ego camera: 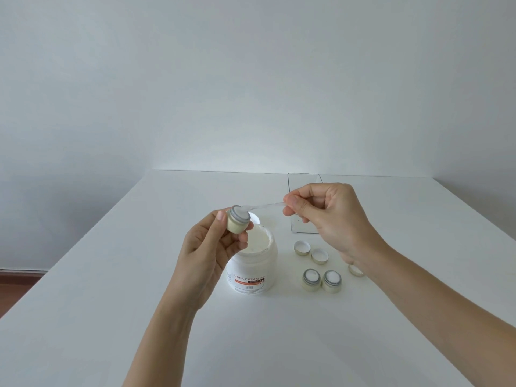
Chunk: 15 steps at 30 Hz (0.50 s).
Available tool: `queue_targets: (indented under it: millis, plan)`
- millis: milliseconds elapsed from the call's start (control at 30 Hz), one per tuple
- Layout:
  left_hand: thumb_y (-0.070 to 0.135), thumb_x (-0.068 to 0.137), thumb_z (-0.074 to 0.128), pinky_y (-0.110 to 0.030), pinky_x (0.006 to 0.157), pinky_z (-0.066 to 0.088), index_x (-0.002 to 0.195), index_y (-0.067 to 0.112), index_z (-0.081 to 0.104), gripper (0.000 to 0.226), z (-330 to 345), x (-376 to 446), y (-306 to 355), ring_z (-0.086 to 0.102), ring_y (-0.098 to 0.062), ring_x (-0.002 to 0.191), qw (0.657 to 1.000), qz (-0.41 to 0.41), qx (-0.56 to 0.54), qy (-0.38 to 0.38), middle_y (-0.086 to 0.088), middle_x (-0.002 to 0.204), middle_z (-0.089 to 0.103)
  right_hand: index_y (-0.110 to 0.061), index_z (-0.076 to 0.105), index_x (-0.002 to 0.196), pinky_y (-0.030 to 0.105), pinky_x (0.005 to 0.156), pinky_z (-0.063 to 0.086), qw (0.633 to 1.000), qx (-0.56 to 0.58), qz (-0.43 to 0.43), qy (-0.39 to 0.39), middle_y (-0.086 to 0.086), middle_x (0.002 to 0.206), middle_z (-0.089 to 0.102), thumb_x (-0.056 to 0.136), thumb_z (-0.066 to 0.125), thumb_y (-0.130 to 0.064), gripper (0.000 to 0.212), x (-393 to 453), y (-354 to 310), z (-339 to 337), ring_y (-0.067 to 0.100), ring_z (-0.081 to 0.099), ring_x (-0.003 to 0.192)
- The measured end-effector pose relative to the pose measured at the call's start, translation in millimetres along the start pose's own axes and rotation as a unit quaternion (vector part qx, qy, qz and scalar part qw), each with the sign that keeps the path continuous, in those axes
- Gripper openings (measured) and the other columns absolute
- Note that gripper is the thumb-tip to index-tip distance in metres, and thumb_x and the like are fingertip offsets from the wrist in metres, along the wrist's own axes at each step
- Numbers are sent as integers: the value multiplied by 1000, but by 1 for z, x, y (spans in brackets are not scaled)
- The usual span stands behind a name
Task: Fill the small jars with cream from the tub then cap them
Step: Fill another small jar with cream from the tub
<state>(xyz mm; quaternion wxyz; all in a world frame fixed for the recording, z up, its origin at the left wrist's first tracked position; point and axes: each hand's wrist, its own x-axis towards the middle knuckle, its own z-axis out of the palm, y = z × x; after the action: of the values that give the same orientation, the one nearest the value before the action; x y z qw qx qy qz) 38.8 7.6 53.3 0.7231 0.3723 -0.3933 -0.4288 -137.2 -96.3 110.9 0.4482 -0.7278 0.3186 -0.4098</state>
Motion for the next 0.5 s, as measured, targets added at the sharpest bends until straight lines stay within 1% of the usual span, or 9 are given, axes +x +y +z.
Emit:
queue_targets:
  millis: [67,133,233,300,400,500]
  plan:
    - [44,88,56,-25,71,55,96,10,76,41,0,1,0,60,-15,69,1000,-13,-2,-1,-10,83,69,-16,74,80,11,59,46,1000,10,6,-4,-6,68,74,87,68,-17,9,0,0,1,-2,53,51]
    - [43,91,53,-25,68,54,92,7,75,42,0,2,0,59,-15,65,1000,-29,-9,5,-10,78,66,-14,74,81,15,62,48,999,40,17,-7,-3,70,75,87,68,-17,9,0,0,3,3,53,56]
    - [45,91,53,-24,63,52,91,6,74,43,-1,2,-2,56,-14,61,999,-41,-19,12,-9,73,64,-12,74,83,23,67,49,993,113,45,4,3,73,75,87,67,-16,9,2,1,5,12,52,63]
    - [43,93,51,-23,63,52,91,7,74,43,-3,0,-3,54,-14,60,998,-43,-30,19,-8,72,63,-13,74,81,24,67,49,989,131,58,23,3,71,74,88,65,-18,13,4,4,5,12,52,64]
    - [38,94,48,-25,65,54,88,9,75,40,-9,-3,-3,56,-15,62,998,-42,-49,28,-10,75,65,-8,74,78,21,60,48,993,77,73,46,2,66,73,90,64,-19,19,7,13,2,8,52,57]
    - [35,95,47,-25,68,55,92,10,75,38,-12,-4,-3,59,-15,67,998,-27,-44,24,-10,85,70,-6,72,75,19,54,45,994,24,101,35,2,62,72,90,63,-18,22,7,22,3,10,51,53]
